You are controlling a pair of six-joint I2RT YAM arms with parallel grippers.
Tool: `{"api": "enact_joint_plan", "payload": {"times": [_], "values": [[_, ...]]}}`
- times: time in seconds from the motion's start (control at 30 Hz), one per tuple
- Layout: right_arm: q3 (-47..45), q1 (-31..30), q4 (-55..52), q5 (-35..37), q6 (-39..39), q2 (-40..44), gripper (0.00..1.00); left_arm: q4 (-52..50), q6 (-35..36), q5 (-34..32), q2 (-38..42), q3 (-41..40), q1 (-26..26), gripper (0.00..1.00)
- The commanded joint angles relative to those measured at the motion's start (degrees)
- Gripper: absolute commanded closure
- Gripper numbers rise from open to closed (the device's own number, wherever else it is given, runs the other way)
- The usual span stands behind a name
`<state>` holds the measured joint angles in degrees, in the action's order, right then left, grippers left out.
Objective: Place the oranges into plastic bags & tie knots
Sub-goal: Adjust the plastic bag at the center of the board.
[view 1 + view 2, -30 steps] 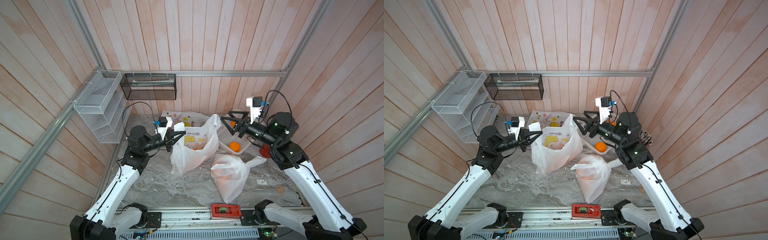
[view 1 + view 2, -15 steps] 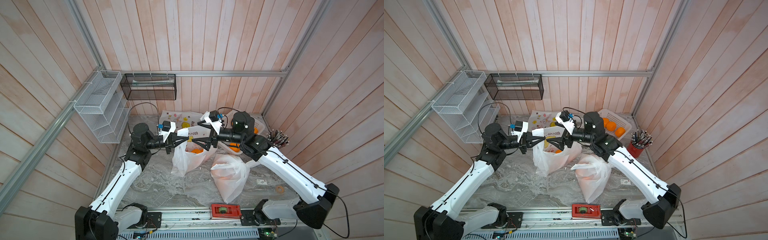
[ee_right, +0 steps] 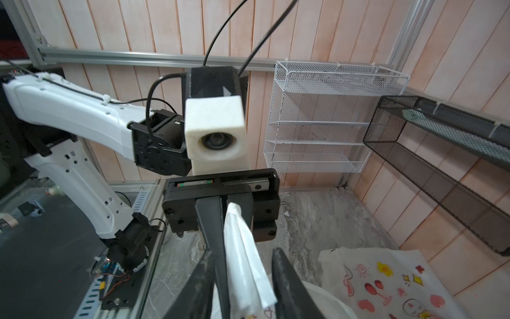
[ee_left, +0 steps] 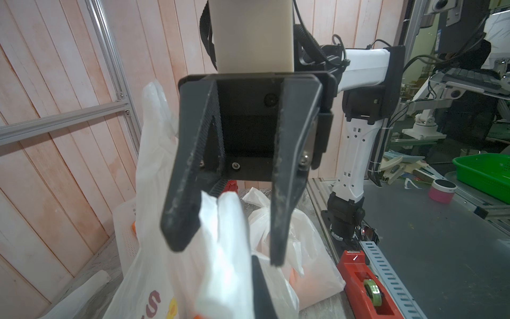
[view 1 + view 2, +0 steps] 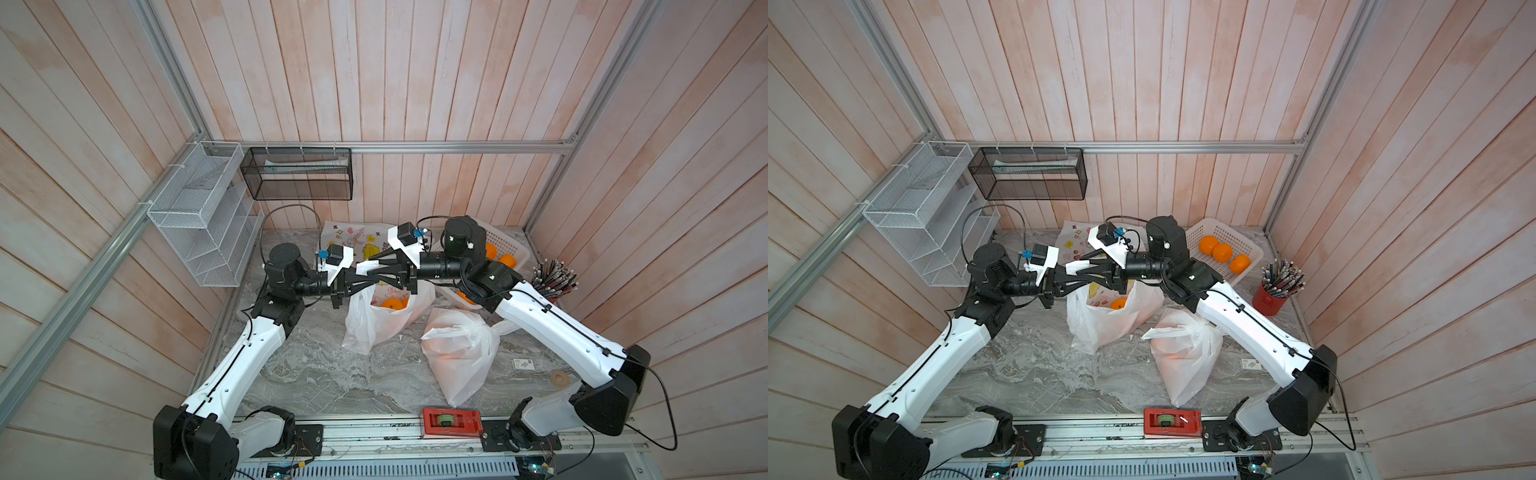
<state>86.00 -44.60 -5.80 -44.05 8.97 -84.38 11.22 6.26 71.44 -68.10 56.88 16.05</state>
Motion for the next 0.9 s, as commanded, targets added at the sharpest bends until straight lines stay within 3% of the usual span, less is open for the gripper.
{"api": "enact_joint_plan", "payload": {"times": [0.0, 0.03, 0.2, 0.43, 0.63, 0.77, 0.87], "values": [[2.36, -0.4, 0.34, -1.32, -0.09, -0.69, 0.94, -0.67, -0.03, -0.19, -0.17, 1.69, -0.28, 0.92], [2.66, -0.4, 0.13, -0.69, -0.18, -0.66, 1.0, -0.47, -0.33, -0.73, -0.04, 1.5, -0.24, 0.85], [4.27, -0.38, -0.76, 6.67, -0.7, -0.52, 1.0, 1.71, -3.29, -7.95, 2.92, -2.48, -0.23, 0.47], [7.44, -0.4, -3.85, 15.82, -1.58, -1.71, 1.0, 2.94, -9.34, -27.22, 10.7, -9.05, 0.06, 0.17], [7.74, -0.4, -3.25, 15.96, -2.74, -2.45, 1.0, 0.65, -8.96, -37.39, 12.1, -10.49, 4.47, 0.1], [7.74, -0.36, -3.14, 15.36, -3.51, -2.54, 1.0, 3.73, -9.52, -40.22, 10.94, -10.95, 6.28, 0.09], [7.78, -0.4, -2.73, 16.36, -4.44, -2.46, 1.0, 4.9, -9.87, -42.1, 9.8, -10.44, 7.8, 0.18]]}}
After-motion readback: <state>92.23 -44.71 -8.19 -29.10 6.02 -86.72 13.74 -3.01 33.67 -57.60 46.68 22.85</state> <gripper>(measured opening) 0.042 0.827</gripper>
